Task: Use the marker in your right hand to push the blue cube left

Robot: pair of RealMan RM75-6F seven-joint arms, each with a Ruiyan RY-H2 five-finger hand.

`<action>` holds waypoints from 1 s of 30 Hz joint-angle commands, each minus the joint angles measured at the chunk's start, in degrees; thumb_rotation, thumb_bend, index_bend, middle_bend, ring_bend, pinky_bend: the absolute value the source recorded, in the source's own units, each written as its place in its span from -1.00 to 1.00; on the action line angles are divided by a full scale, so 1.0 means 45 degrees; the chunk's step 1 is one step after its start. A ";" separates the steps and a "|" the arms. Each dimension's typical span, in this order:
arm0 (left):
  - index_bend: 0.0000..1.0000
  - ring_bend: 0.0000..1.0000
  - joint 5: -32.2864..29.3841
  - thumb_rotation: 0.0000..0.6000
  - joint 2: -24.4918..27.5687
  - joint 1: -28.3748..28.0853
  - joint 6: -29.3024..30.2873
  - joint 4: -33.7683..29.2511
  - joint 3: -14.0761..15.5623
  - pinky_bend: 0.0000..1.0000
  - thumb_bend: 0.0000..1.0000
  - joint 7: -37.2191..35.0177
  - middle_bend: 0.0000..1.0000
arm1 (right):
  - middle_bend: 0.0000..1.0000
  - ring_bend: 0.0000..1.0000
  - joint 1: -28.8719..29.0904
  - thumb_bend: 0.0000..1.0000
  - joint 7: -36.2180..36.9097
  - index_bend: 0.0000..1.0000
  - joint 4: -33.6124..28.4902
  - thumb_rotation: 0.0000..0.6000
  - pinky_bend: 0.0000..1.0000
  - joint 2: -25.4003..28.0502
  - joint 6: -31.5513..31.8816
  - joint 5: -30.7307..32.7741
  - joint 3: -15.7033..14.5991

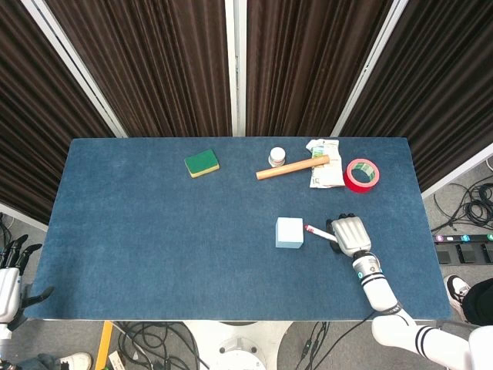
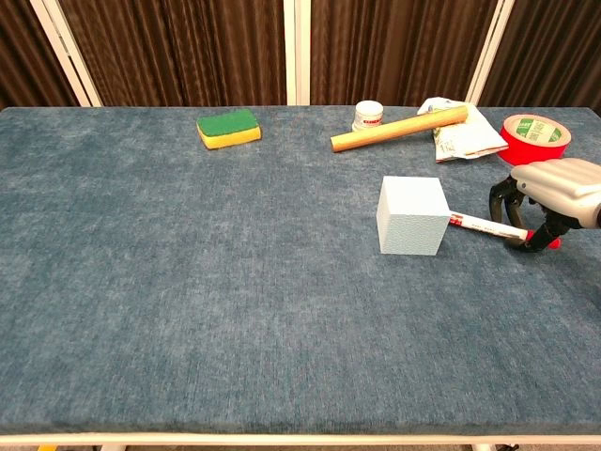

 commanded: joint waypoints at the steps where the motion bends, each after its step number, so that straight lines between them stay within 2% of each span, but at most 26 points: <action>1: -0.48 -0.80 0.0010 1.00 0.0008 -0.0012 -0.0007 -0.0026 -0.0004 -0.65 -0.93 0.0022 -0.66 | 0.17 -0.38 0.0036 -0.18 0.0219 0.12 -0.0099 1.00 -0.37 0.0243 -0.0097 -0.0266 -0.0114; 8: -0.48 -0.80 0.0062 1.00 0.0064 -0.0065 -0.0024 -0.0208 -0.0012 -0.65 -0.93 0.0206 -0.67 | 0.17 -0.40 0.0284 -0.17 0.1956 0.13 -0.0124 1.00 -0.37 0.1278 -0.0338 -0.1969 -0.0549; 13: -0.48 -0.80 0.0102 1.00 0.0124 -0.0081 -0.0027 -0.0367 0.0013 -0.65 -0.93 0.0369 -0.66 | 0.17 -0.39 0.0600 -0.17 0.2773 0.17 0.0269 1.00 -0.37 0.1536 -0.0445 -0.2995 -0.0832; 19: -0.48 -0.80 0.0078 1.00 0.0205 -0.0032 0.0026 -0.0529 0.0045 -0.65 -0.93 0.0530 -0.67 | 0.17 -0.39 0.1023 -0.16 0.2932 0.17 0.0906 1.00 -0.37 0.1352 -0.0800 -0.3690 -0.1144; 30: -0.48 -0.80 0.0002 1.00 0.0245 0.0016 0.0046 -0.0541 0.0049 -0.65 -0.93 0.0543 -0.66 | 0.19 -0.37 0.1630 -0.12 0.3293 0.20 0.0912 1.00 -0.37 0.0562 -0.0545 -0.4501 -0.1088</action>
